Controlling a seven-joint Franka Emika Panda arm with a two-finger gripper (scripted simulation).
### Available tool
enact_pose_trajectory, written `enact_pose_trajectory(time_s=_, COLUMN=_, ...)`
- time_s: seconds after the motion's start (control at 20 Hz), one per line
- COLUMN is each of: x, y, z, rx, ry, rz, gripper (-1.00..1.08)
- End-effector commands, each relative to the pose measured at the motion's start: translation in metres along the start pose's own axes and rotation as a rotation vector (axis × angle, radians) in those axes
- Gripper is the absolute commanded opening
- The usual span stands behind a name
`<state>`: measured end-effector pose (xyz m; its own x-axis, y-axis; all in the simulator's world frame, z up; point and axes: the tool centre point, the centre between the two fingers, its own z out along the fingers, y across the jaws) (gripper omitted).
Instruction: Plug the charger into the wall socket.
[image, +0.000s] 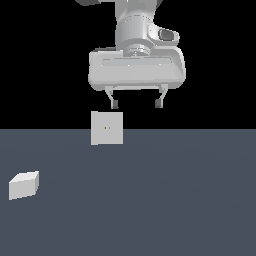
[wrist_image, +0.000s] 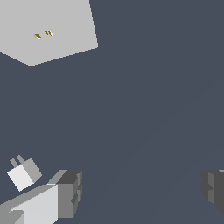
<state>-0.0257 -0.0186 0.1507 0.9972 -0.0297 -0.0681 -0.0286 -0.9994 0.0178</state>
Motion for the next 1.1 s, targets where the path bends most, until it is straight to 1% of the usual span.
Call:
enact_pose_trajectory(time_s=0.0, x=0.000, y=0.000, z=0.000, rx=0.000, ry=0.000, rz=0.000, gripper=1.00)
enact_pose_trajectory(time_s=0.25, x=-0.001, y=-0.006, z=0.003, rx=0.001, ry=0.006, rz=-0.016, gripper=1.00)
enact_pose_trajectory(time_s=0.5, x=-0.005, y=-0.024, z=0.011, rx=0.005, ry=0.026, rz=-0.063, gripper=1.00)
enact_pose_trajectory(time_s=0.75, x=-0.013, y=-0.053, z=0.024, rx=0.010, ry=0.057, rz=-0.141, gripper=1.00)
enact_pose_trajectory(time_s=1.05, x=-0.030, y=-0.100, z=0.046, rx=0.021, ry=0.110, rz=-0.271, gripper=1.00)
